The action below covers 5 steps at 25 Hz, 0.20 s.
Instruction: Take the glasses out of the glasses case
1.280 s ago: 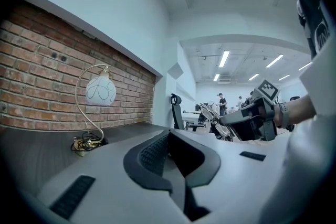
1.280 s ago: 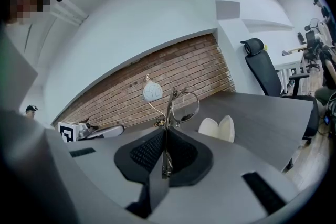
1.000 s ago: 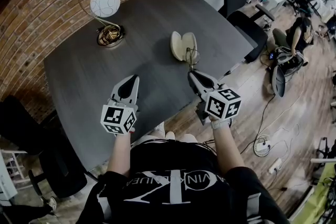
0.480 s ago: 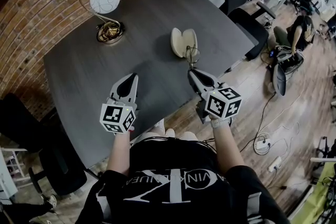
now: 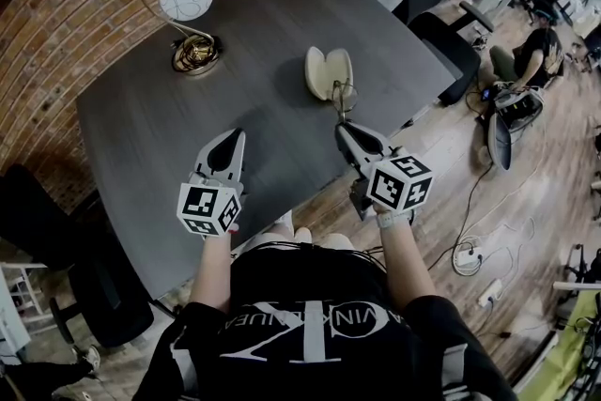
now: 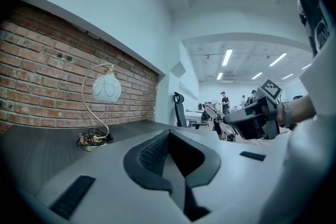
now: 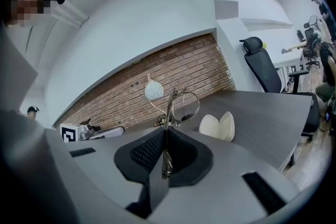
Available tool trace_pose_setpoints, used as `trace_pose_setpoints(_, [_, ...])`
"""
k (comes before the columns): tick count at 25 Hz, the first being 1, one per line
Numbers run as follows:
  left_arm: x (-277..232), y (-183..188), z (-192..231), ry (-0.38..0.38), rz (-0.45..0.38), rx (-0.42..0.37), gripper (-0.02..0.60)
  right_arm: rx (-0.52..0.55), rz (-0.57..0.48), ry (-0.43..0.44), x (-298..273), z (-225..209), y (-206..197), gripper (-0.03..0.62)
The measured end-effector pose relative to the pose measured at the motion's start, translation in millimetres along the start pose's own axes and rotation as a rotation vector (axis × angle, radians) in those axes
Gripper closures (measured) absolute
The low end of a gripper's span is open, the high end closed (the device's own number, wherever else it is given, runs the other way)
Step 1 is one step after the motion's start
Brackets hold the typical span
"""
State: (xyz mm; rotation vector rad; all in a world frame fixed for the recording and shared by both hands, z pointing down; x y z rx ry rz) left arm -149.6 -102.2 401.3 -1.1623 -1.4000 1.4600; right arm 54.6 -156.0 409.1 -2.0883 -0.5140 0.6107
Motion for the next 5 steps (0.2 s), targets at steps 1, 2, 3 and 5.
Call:
trace_pose_setpoints(1, [-0.2,-0.1,-0.5,-0.001,0.0,-0.001,0.567,-0.001,-0.001,-0.001,0.5,-0.6,0.1,0.559])
trace_pose_setpoints(2, [-0.3,-0.2,-0.9,-0.002,0.0,-0.001,0.568,-0.001,-0.002,-0.001,1.0,-0.9,0.3,0.559])
trace_pose_setpoints(3, [-0.3,-0.1,-1.1,-0.002,0.001,-0.002,0.568,-0.002,-0.001,-0.001,1.2,-1.1,0.3,0.558])
trace_pose_setpoints(5, [-0.2,0.0,-1.2,-0.001,0.002,-0.002,0.568,-0.003,0.0,-0.001,1.4,-1.2,0.4,0.557])
Point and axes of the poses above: the fingertips, and each gripper's own axes: x backward along the fingers, z to its left, y out of its top, the point moved 1 cm from there along x, backward along the fingers, and after that the axes turned 5 degrees about -x, right-handed, at the moved point
